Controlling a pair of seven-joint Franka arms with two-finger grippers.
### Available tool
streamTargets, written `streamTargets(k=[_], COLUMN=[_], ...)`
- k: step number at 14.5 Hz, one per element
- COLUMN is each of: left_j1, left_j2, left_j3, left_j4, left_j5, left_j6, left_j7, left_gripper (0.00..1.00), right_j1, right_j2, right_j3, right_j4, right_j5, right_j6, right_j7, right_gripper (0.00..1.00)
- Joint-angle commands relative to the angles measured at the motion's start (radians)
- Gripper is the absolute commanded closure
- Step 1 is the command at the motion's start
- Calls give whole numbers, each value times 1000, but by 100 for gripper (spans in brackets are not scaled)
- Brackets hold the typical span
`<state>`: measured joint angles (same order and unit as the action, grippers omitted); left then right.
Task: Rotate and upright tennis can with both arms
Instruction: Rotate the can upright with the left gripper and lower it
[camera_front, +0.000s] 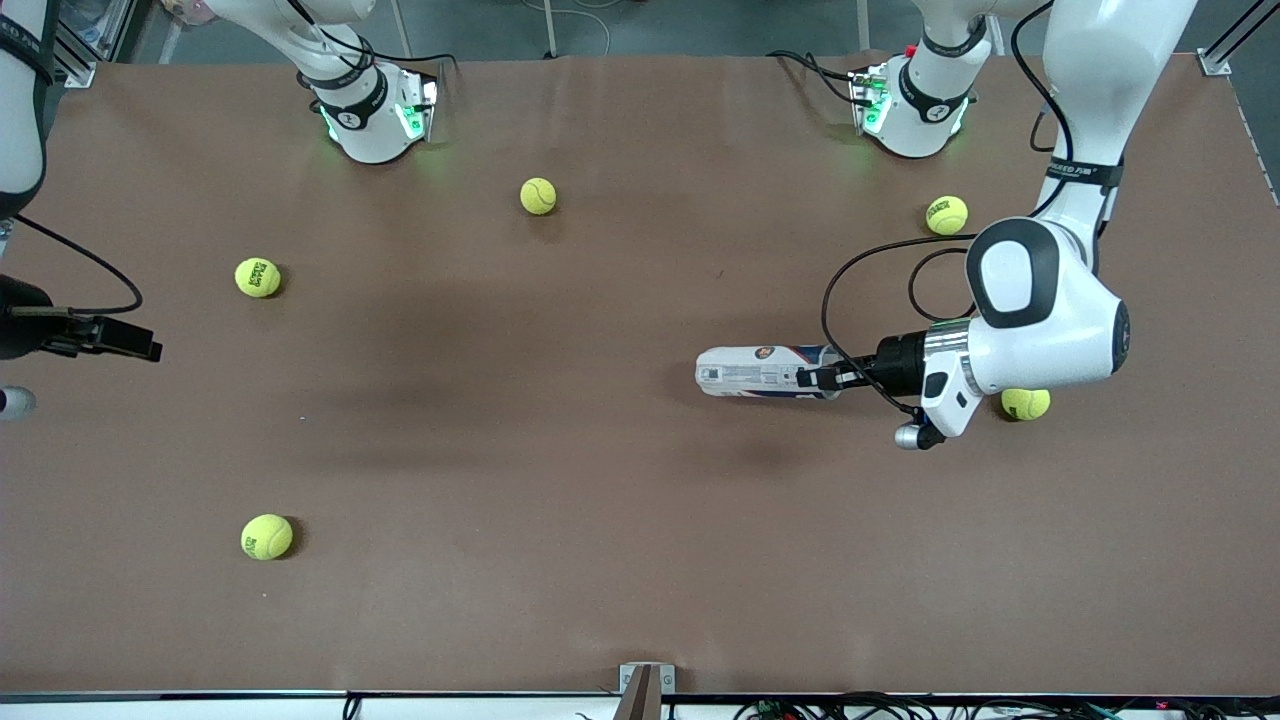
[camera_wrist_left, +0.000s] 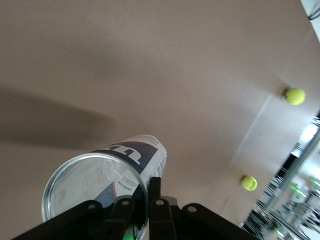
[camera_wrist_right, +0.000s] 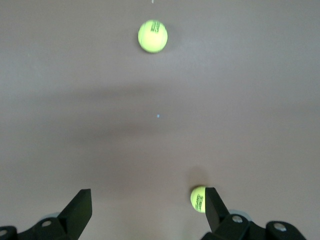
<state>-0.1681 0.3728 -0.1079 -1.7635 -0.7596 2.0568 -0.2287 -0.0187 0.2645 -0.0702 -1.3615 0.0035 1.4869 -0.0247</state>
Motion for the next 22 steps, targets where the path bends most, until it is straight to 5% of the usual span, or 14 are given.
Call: streamTargets(k=[1, 11, 22], left_j1=[-69, -457, -630], left_j2=[14, 58, 158], left_j3=[2, 2, 4], left_j4=[126, 289, 289], left_j5=[200, 863, 934], left_j6=[-53, -115, -95], left_j7=[-223, -871, -1034], left_gripper=[100, 100, 97], right_j1=[32, 31, -3], right_j2=[-56, -246, -358], right_j3=[-16, -22, 13], right_j4=[-57, -215, -277], right_j5=[-5, -51, -53], right_j6=[3, 48, 35], right_j7=[-12, -23, -24], right_gripper=[0, 0, 0])
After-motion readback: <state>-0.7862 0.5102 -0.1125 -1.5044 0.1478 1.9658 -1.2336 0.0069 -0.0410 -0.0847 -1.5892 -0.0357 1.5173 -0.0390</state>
